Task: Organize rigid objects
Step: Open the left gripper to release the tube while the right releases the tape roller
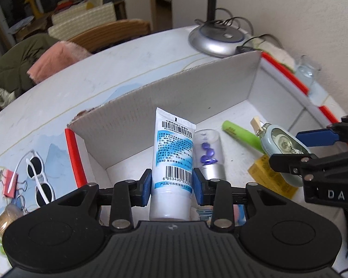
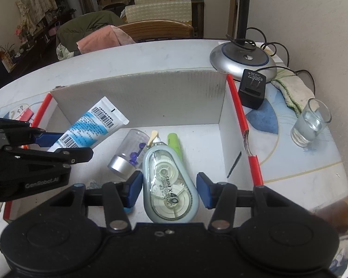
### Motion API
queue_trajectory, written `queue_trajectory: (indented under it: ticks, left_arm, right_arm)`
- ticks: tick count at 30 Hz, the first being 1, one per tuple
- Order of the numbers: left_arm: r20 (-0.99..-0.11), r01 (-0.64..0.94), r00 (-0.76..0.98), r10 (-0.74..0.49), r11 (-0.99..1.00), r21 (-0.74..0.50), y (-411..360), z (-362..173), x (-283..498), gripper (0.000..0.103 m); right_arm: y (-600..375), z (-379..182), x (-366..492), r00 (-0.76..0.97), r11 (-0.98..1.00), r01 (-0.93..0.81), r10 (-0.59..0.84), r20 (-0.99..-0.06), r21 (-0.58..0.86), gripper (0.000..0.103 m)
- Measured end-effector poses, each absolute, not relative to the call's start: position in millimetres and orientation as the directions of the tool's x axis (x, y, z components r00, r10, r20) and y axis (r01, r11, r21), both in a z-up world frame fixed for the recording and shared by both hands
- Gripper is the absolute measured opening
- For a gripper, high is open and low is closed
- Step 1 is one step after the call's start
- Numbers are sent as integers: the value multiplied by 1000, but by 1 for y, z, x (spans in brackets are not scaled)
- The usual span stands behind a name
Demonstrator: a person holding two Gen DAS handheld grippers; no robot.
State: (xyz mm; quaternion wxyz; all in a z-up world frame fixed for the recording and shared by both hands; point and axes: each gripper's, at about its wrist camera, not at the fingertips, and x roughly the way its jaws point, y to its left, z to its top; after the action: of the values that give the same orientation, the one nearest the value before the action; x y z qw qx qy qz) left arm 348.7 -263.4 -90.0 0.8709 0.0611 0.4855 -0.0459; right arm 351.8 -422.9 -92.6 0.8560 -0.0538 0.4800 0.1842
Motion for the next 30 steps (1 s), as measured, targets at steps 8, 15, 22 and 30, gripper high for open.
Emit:
queue_trajectory:
  ticks: [8,15,22,30]
  left_arm:
    - [-882,106,472,-9,993,46,-269,-103,358,35]
    - [-909,101,416,-34,995,9,-272,-112,364,35]
    - [-932,87,359,-56,996,-27,-269,-122,369,35]
    - [-944,93,324,-62,995,-33,-270,-125,372,35]
  right_arm:
    - [-413,-105,359,445,913,-402,261,-857,70,50]
    - [-411,-113,363,427,911,-410,226,-875,35,50]
    - [-410,-117,365,416,909,-415,216,-883,27,50]
    - [-412,-122,367,407,912,-409,216,-888,35,51]
